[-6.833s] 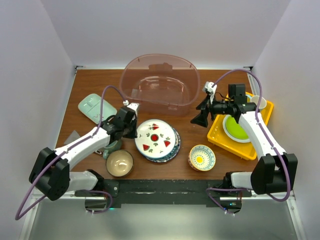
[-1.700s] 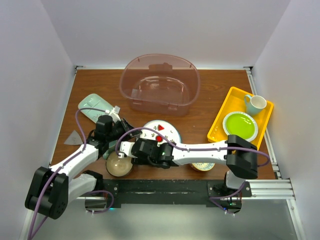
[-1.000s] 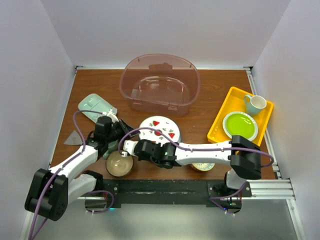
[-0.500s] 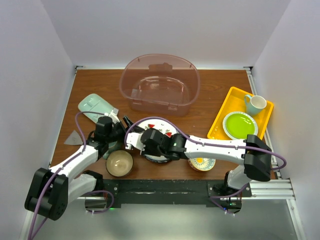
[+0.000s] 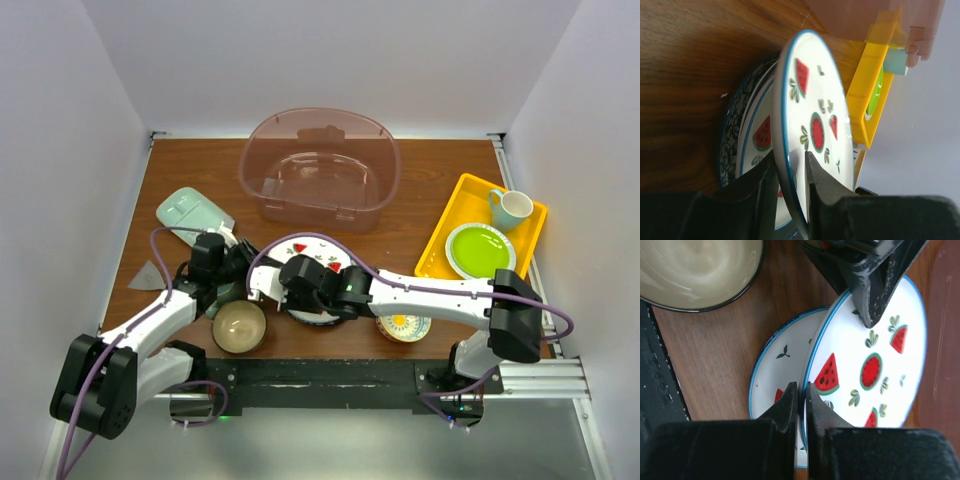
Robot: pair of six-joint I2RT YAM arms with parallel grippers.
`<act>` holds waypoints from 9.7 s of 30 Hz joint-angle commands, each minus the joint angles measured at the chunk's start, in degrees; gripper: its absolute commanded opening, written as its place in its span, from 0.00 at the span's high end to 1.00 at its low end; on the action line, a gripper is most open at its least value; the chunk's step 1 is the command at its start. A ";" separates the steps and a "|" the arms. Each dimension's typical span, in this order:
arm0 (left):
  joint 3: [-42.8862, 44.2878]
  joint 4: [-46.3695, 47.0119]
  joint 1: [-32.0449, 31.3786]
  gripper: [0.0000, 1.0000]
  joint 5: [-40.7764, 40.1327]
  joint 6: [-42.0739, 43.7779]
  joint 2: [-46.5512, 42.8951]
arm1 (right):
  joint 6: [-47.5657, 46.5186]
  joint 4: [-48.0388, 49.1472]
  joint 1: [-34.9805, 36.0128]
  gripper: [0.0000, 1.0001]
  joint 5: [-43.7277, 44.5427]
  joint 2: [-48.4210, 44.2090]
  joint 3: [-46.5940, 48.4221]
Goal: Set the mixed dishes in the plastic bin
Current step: Pick up the plate at the center of the board, then place the plate in the plastic bin, then pick up the plate at the center of the board.
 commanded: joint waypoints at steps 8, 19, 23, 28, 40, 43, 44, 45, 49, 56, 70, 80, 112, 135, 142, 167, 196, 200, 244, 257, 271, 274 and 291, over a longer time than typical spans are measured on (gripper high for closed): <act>2.87 4.21 -0.37 1.00 6.03 0.72 -5.02 | -10.33 -8.27 -5.64 0.80 -19.80 -2.98 6.06; 6.65 -1.95 -0.28 1.00 10.33 8.54 -7.84 | -20.80 -22.17 -22.50 0.24 -50.05 -12.12 9.57; 8.93 -2.30 -0.28 1.00 12.27 13.37 -8.71 | -23.26 -25.51 -31.38 0.22 -57.01 -15.28 10.89; 12.18 -0.02 -0.28 1.00 14.29 16.10 -8.81 | -21.34 -24.03 -43.15 0.21 -59.83 -19.50 9.23; 25.27 6.31 -0.19 1.00 12.81 17.60 0.76 | -5.19 -14.19 -54.51 0.12 -45.61 -21.62 7.83; 29.05 7.71 -0.02 1.00 11.48 17.08 4.53 | -2.00 -10.67 -56.36 0.11 -42.26 -21.44 6.16; 30.72 8.76 0.07 1.00 10.52 16.29 5.42 | -0.60 -9.62 -56.71 0.10 -41.73 -21.53 5.80; 31.86 8.86 0.07 1.00 10.16 16.11 6.39 | 0.11 -9.09 -57.41 0.09 -40.85 -21.53 5.62; 37.84 8.69 0.33 1.00 7.88 15.67 13.32 | 2.31 -7.15 -58.12 0.08 -38.56 -21.62 3.70; 52.32 7.46 0.60 1.00 3.49 13.21 26.77 | 1.35 -5.04 -58.83 0.02 -40.67 -21.53 0.35; 80.11 -4.32 0.51 1.00 -2.59 12.68 55.86 | -0.32 -5.13 -58.91 0.02 -40.05 -21.44 -0.71; 87.94 -11.17 -0.37 1.00 -3.37 14.17 65.46 | -0.50 -4.86 -59.35 0.02 -39.88 -21.00 -1.06; 93.57 -20.40 -0.02 0.26 -3.54 22.78 70.30 | -1.03 -5.21 -59.88 0.02 -40.14 -21.79 -1.06; 89.36 -24.80 0.42 0.21 -12.25 35.70 58.61 | -2.34 -5.39 -60.49 0.02 -42.78 -21.53 -1.67; 84.53 -23.22 0.42 0.20 -13.13 37.73 50.72 | -4.10 -6.44 -60.67 0.02 -46.99 -21.35 -1.76; 39.27 -8.63 2.53 0.00 -10.59 49.06 3.25 | -35.82 -31.83 -59.70 0.02 -70.28 -18.54 7.03; 17.02 -9.33 2.44 0.00 -14.88 54.52 -16.10 | -39.79 -31.08 -21.85 0.02 -38.93 -3.51 12.22; 17.11 -9.77 2.53 0.00 -16.91 54.69 -16.10 | -35.57 -25.26 -17.87 0.02 -32.42 -2.72 10.11; 16.85 -11.35 2.53 0.00 -22.18 54.43 -16.28 | -22.65 3.93 -0.64 0.60 -4.46 -0.52 -14.77; 16.93 -11.44 2.53 0.00 -22.53 54.43 -16.36 | -21.07 -1.95 -0.82 1.00 -9.73 -2.11 -10.55; 16.85 -11.09 2.53 0.00 -21.13 52.85 -15.49 | -21.59 -10.22 -10.39 1.00 -24.84 -6.50 -4.05; 16.85 -11.00 2.53 0.00 -20.86 52.58 -15.49 | -22.03 -10.66 -11.36 1.00 -26.25 -7.11 -3.87; 16.05 -10.56 2.53 0.00 -16.30 46.79 -15.22 | -23.35 -12.33 -14.35 1.00 -29.77 -8.96 -2.82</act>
